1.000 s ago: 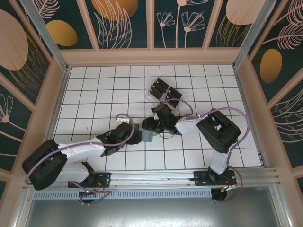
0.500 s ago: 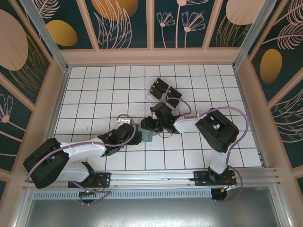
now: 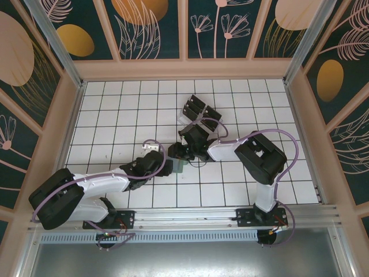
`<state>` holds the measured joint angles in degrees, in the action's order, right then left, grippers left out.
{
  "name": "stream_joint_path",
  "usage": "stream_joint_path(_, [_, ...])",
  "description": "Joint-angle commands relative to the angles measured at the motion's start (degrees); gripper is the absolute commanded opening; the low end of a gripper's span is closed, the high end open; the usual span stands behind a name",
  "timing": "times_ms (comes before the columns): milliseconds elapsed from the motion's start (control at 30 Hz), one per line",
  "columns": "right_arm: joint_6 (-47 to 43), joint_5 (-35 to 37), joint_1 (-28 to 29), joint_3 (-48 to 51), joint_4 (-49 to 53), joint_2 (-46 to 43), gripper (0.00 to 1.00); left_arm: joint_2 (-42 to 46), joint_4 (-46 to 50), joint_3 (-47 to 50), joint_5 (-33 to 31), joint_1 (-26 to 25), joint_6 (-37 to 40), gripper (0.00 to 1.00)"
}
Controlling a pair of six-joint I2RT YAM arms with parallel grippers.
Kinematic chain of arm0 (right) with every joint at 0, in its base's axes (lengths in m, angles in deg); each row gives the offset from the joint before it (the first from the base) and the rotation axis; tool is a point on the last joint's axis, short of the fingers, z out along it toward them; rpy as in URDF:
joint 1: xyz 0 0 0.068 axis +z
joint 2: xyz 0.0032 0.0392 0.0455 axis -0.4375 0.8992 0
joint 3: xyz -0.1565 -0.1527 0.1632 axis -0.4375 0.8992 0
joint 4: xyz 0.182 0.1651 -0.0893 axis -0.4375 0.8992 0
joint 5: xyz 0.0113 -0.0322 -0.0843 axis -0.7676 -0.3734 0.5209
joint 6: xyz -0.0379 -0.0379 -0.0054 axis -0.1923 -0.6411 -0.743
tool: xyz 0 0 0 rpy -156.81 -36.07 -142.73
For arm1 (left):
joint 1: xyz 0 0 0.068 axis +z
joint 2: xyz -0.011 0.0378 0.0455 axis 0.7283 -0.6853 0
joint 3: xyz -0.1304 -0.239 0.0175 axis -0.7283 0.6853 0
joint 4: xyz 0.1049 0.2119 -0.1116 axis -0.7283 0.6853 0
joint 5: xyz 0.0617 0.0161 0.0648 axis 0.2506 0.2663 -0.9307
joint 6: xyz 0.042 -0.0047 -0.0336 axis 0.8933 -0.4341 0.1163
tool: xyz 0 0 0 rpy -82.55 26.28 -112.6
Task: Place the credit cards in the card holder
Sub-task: Flip over the card slot in the card holder.
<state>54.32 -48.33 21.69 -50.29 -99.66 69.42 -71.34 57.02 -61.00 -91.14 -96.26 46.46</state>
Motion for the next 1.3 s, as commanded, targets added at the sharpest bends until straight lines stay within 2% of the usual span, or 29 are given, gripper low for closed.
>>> stream_joint_path(0, [-0.7, 1.7, 0.6, -0.4, 3.3, 1.4, 0.38, -1.8, 0.8, -0.6, -3.0, -0.3, 0.1, 0.98])
stream_joint_path(133, [-0.6, 1.7, 0.8, -0.5, 3.5, 1.1, 0.38, -3.7, 0.4, -0.4, -3.6, -0.2, -0.5, 0.98])
stream_joint_path(333, [-0.6, 2.9, 0.7, 0.2, 3.7, -3.1, 0.38, -2.8, 3.6, 0.8, -8.3, -0.2, -5.4, 0.99])
stream_joint_path(600, [0.1, 6.3, 0.9, 2.9, 4.5, -9.4, 0.38, -2.2, 3.2, 2.4, -8.0, -0.3, -7.8, 0.99])
stream_joint_path(1033, [3.7, 5.8, 6.0, 3.2, 0.8, -5.7, 0.38, -1.8, 3.3, 2.5, -7.9, -0.3, -7.9, 0.98])
stream_joint_path(1267, [3.5, 6.2, 5.0, 5.3, 0.5, -3.5, 0.38, -0.2, 4.0, 2.4, -7.7, -0.3, -7.8, 0.98])
